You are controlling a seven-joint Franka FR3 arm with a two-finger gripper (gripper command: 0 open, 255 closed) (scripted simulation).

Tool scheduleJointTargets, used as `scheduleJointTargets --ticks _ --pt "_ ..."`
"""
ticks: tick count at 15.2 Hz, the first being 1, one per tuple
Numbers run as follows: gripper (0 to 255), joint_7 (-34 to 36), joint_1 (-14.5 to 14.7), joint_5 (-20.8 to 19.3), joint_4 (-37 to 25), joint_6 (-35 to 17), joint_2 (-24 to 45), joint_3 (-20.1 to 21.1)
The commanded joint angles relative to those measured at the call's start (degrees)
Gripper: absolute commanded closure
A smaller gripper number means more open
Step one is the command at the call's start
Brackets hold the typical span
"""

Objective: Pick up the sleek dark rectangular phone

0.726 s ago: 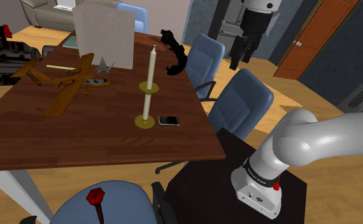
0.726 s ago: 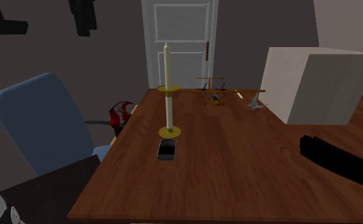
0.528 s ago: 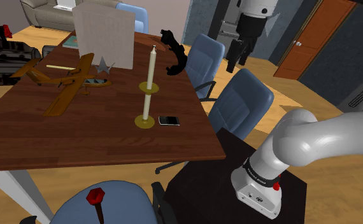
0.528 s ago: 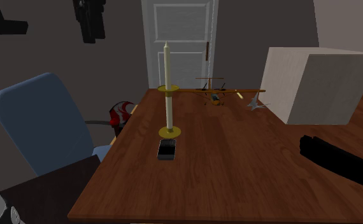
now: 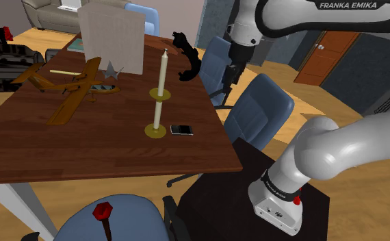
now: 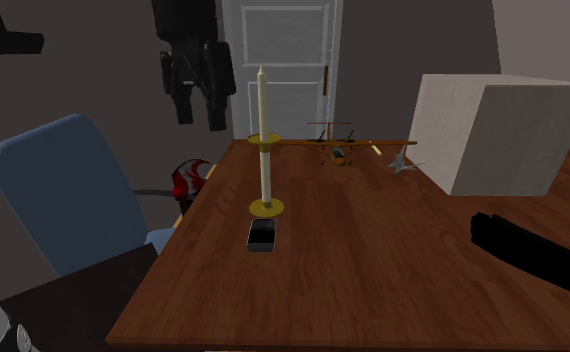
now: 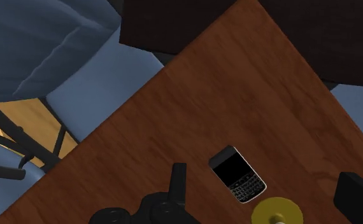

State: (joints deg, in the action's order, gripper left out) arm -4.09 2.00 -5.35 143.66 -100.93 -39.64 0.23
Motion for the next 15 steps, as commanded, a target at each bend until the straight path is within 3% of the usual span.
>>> scheduleJointTargets --ticks 1,8,15 --pt "0 -1.9 0.8 -0.1 1.5 -5.0 3.1 -0.6" --pt "0 -8.8 3.3 0.0 3.6 -20.5 15.6 -2.2" --pt "0 -16.1 5.9 1.5 1.7 -34.6 30.6 -2.9"
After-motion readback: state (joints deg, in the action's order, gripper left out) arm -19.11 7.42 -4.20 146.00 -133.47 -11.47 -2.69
